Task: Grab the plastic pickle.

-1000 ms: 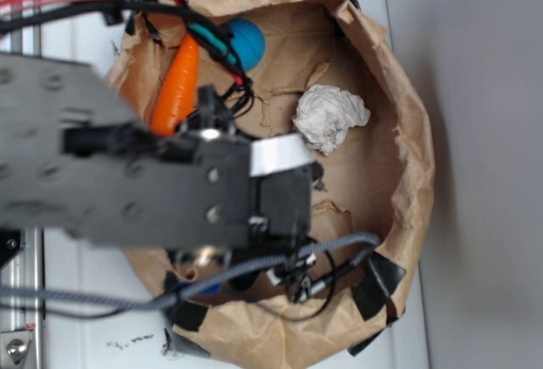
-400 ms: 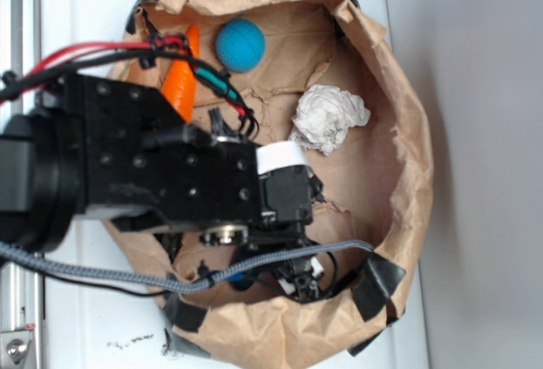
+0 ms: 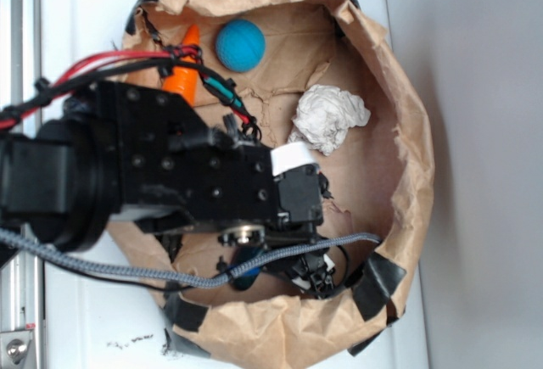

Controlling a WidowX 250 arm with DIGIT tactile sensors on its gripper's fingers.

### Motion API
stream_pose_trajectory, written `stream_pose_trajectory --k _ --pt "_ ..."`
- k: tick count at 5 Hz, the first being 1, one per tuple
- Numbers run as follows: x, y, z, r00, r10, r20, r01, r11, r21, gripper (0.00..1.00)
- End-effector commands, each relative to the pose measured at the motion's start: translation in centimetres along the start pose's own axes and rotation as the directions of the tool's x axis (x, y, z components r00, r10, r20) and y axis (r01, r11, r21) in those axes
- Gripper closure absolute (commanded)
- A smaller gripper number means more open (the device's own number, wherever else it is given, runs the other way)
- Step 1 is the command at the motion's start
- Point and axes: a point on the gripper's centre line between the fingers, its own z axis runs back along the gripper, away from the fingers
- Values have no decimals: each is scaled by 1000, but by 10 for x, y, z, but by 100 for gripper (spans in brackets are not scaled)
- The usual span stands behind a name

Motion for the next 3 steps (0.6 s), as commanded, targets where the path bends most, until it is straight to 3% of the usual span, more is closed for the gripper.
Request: stream_pose_trajectory --k 1,2,3 --pt "-4 -13 -11 996 -13 86 12 1000 21 0" --pt "-9 -11 -26 995 -37 95 32 998 53 0" --pt "-9 -10 -29 996 -37 82 32 998 62 72"
